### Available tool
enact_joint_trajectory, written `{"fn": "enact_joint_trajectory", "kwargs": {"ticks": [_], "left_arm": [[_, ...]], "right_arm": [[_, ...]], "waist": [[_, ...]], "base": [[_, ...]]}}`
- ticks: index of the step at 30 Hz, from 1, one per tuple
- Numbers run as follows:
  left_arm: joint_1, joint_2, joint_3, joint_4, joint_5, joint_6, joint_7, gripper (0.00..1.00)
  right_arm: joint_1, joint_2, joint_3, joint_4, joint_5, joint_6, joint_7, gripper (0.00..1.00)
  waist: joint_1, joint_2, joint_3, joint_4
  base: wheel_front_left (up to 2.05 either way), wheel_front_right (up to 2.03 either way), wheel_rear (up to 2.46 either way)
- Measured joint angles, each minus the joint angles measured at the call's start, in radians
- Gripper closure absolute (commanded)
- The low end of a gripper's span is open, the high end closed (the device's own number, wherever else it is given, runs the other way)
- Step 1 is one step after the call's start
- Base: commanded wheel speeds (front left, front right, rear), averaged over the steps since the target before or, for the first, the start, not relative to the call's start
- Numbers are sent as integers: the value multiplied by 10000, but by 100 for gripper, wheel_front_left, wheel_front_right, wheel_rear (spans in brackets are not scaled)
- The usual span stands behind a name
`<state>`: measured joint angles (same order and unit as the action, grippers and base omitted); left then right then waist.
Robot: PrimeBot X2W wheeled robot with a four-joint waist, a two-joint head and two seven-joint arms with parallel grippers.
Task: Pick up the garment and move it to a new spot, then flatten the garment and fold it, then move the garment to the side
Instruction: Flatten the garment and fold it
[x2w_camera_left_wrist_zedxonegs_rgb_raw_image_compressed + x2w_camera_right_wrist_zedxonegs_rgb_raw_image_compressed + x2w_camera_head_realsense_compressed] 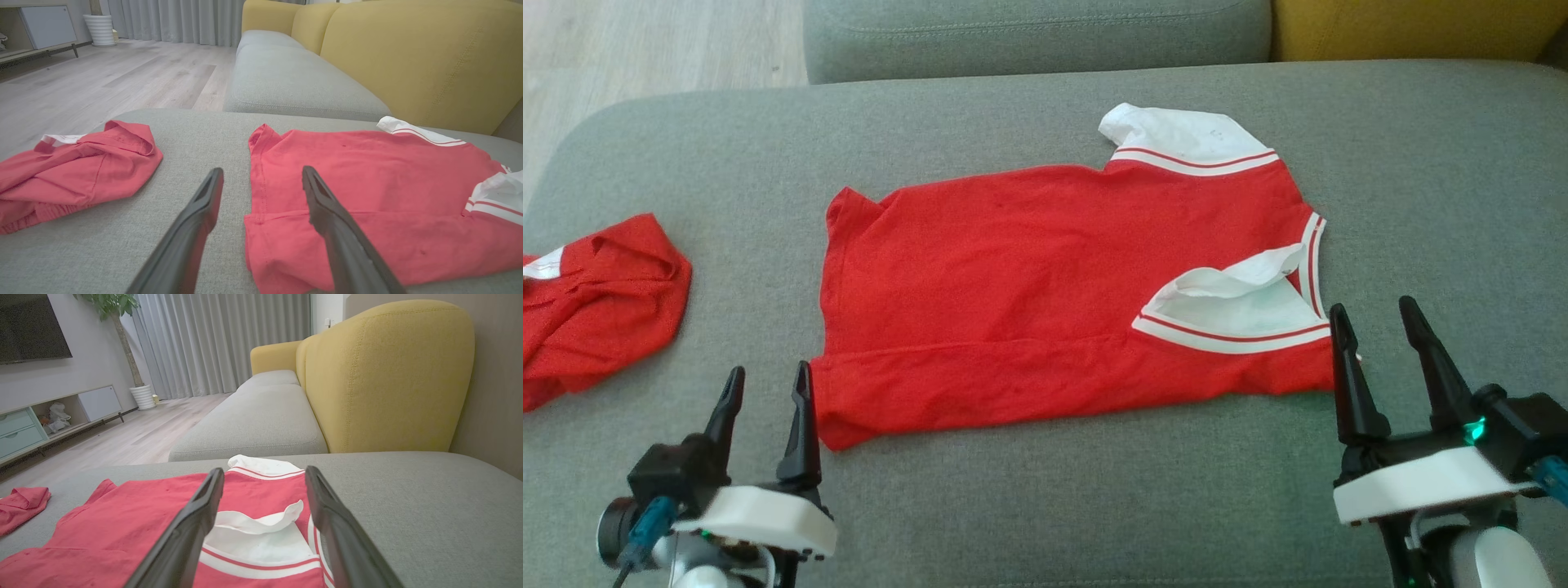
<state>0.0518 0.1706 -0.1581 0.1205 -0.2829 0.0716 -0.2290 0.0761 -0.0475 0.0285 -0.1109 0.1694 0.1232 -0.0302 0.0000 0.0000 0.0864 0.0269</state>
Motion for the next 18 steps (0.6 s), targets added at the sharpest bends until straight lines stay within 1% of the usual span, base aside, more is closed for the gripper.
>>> {"fn": "enact_joint_trajectory", "kwargs": {"ticks": [4,5,9,11,15,16,18], "left_arm": [[-2,42,-67,58,-8,-17,142,0],[-14,46,-169,182,-115,-65,380,0],[-101,46,-242,428,-332,-207,754,0],[-360,50,-282,750,-468,-418,974,0],[-1137,42,-493,1526,-738,-763,1557,0],[-1310,23,-543,1795,-859,-821,1779,0],[-1525,-44,-554,2297,-1081,-903,2127,0]], "right_arm": [[-18,2,-2,100,71,0,0,0],[-78,4,-10,242,105,0,-2,0],[-424,-10,-36,692,215,0,8,0],[-899,-75,-79,1162,257,0,174,0],[-1910,-408,-293,2169,336,0,830,0],[-2054,-466,-330,2336,387,0,857,0],[-2239,-568,-360,2694,422,0,1262,0]], "waist": [[0,0,36,20],[0,0,77,28],[0,0,182,16],[0,0,299,9],[0,0,586,65],[0,0,667,87],[0,0,838,123]], "base": [[0,0,0],[0,0,0],[0,0,0],[0,0,0],[0,0,0],[0,0,0],[0,0,0]]}}
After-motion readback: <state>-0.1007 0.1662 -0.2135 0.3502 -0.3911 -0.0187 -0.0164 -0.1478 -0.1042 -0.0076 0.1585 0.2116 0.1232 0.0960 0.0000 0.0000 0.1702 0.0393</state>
